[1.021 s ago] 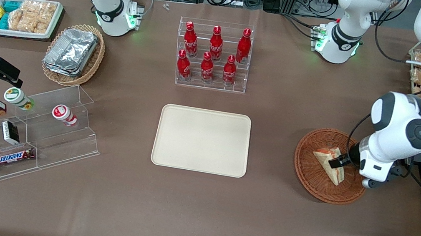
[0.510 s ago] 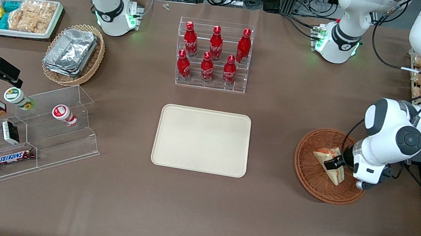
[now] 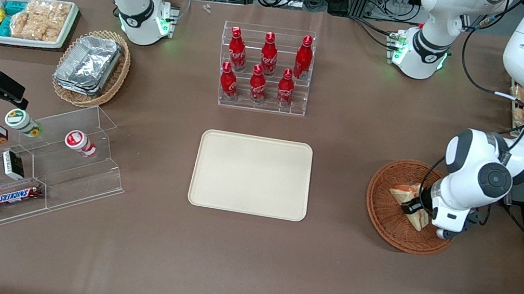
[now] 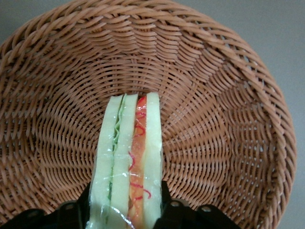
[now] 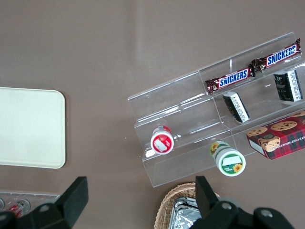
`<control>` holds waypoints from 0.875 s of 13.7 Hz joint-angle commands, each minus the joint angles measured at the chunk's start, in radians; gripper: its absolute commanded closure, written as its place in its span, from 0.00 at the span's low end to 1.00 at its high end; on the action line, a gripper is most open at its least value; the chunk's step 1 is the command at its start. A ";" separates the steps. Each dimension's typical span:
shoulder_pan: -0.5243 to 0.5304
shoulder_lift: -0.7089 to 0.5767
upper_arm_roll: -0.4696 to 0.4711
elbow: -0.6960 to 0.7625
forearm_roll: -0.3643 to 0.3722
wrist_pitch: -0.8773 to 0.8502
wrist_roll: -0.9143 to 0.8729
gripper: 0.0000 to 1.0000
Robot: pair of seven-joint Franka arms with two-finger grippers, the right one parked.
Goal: Place sandwich from basket to tray
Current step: 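Lower the left gripper and close it on the sandwich wedge, then lift the sandwich wedge out of the basket with the left gripper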
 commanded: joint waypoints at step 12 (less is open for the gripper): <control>-0.033 0.012 -0.058 0.613 0.055 -0.724 -0.126 1.00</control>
